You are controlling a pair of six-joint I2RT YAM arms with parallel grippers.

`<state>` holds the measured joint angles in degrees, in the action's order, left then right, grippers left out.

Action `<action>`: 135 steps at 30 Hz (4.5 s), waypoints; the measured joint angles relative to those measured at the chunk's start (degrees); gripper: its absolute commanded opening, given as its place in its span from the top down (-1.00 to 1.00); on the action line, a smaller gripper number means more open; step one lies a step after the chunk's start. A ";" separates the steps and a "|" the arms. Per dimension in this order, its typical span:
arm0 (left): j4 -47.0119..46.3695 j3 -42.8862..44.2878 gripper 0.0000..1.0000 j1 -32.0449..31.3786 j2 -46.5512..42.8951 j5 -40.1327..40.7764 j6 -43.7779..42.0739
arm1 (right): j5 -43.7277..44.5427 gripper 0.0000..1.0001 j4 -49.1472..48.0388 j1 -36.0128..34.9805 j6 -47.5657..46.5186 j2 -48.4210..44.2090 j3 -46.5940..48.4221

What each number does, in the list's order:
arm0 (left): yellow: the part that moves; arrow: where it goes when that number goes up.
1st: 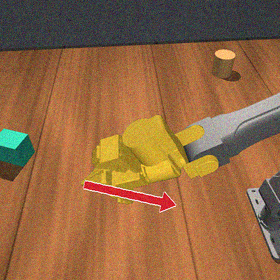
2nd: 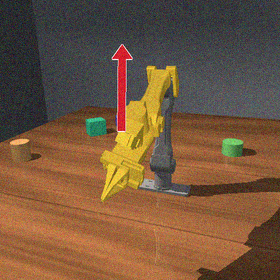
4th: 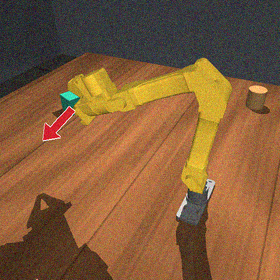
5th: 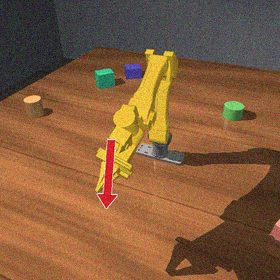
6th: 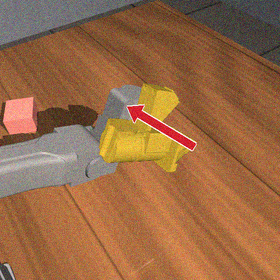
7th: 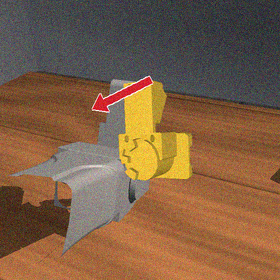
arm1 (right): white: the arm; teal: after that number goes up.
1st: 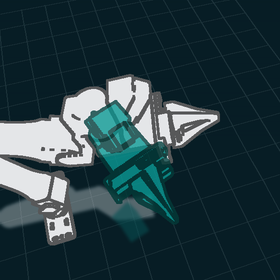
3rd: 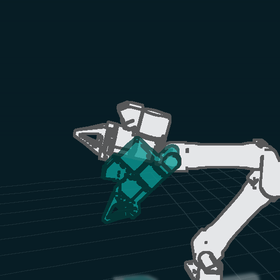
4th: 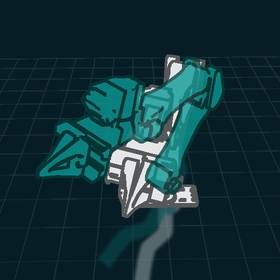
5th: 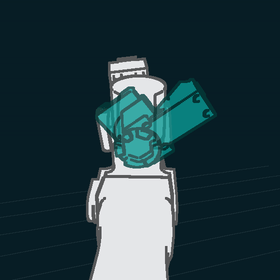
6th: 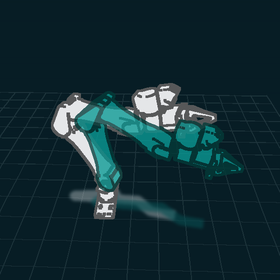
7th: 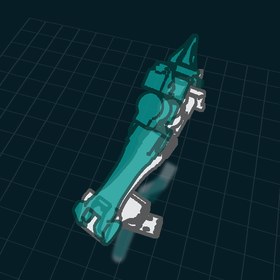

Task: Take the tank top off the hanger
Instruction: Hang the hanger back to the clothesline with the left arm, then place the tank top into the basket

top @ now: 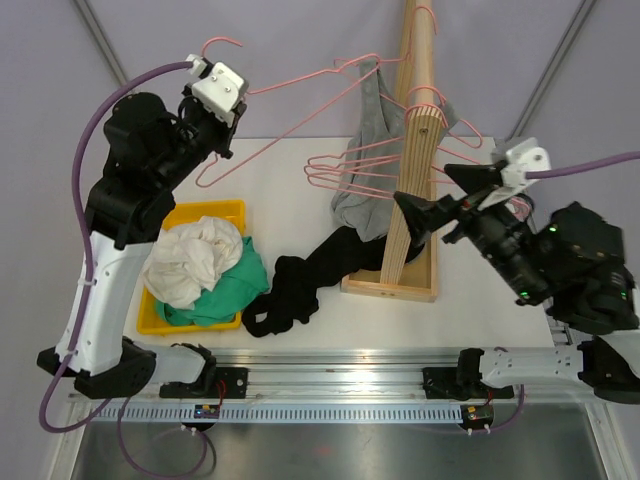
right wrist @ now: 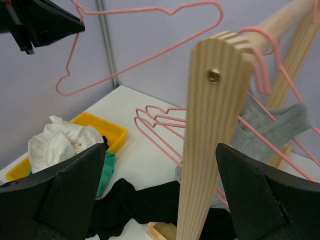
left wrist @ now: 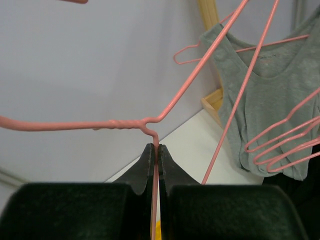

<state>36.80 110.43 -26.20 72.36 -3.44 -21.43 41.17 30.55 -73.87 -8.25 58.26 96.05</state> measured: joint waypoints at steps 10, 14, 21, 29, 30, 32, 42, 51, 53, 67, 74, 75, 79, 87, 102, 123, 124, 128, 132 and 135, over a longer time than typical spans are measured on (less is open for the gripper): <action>7.82 10.64 1.00 0.00 10.97 -9.33 -6.88 | -0.22 -0.99 9.88 0.00 2.71 -12.31 1.90; 8.70 14.64 1.00 0.00 15.06 -12.79 -8.90 | 0.24 -0.99 12.92 0.00 3.04 -14.91 4.20; 10.82 24.33 1.00 -0.72 23.10 -18.21 -10.86 | 7.04 -0.99 15.02 0.00 1.70 -18.12 6.62; 8.28 29.14 1.00 -6.05 29.51 -20.96 -10.75 | 13.35 -0.99 15.89 0.00 0.15 -20.81 3.41; 7.78 29.14 1.00 -6.67 29.99 -21.14 -10.62 | 13.77 -0.99 15.91 -0.02 0.04 -21.29 2.86; 6.43 29.14 1.00 -8.33 31.28 -21.18 -10.45 | 14.40 -0.99 15.91 -0.02 -0.20 -22.18 2.08; -1.90 30.16 1.00 -17.68 36.85 -18.93 -10.49 | 15.32 -0.99 15.85 0.00 -0.57 -26.12 -0.35; -5.68 30.95 1.00 -23.08 39.17 -14.56 -12.72 | 15.10 -0.99 15.61 -0.02 -0.57 -29.66 -2.14; -5.73 30.97 1.00 -23.26 39.26 -14.16 -12.96 | 14.93 -0.99 15.61 0.00 -0.55 -30.42 -2.36; -5.07 28.94 1.00 -25.99 38.14 -7.69 -14.38 | 14.49 -0.99 14.60 -0.02 -0.55 -31.87 -4.04; -2.21 23.17 1.00 -27.56 34.36 -5.03 -15.80 | 13.57 -0.99 14.27 -0.02 -0.52 -31.89 -4.46; -2.73 22.21 1.00 -27.58 33.92 -4.85 -16.15 | 13.55 -0.99 14.27 0.00 -0.52 -31.89 -4.48; -3.43 20.02 1.00 -27.65 32.30 -3.96 -16.55 | 13.31 -0.99 14.27 -0.02 -0.50 -31.89 -4.48; -4.50 17.59 0.71 -27.82 30.64 -2.64 -16.70 | 13.33 -0.99 13.97 0.00 -0.52 -31.80 -4.98; -14.29 7.15 -0.64 -27.80 24.50 10.23 -14.75 | 13.86 -0.99 13.73 0.00 -0.57 -30.36 -5.44; -43.98 -16.37 -0.98 -27.65 3.98 33.70 -14.43 | 14.97 -0.99 12.48 0.00 -1.44 -29.83 -7.61; -46.10 -18.78 -0.98 -27.65 1.49 35.65 -13.57 | 14.99 -0.99 12.50 -0.02 -1.44 -29.79 -7.76; -52.87 -28.35 -0.98 -27.63 -7.52 42.66 -11.15 | 15.28 -0.99 12.52 -0.02 -1.40 -29.09 -8.31; -58.62 -37.77 -0.98 -26.23 -14.53 49.09 -9.46 | 15.26 -0.99 12.55 0.00 -1.14 -28.17 -9.27; -58.10 -43.69 -0.98 -22.58 -17.09 52.35 -3.93 | 15.26 -0.99 12.57 0.00 -0.74 -28.04 -10.40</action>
<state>-21.30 66.74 -48.77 55.27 48.90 -25.36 56.42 43.11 -73.87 -8.99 30.22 85.65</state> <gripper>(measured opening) 0.987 0.993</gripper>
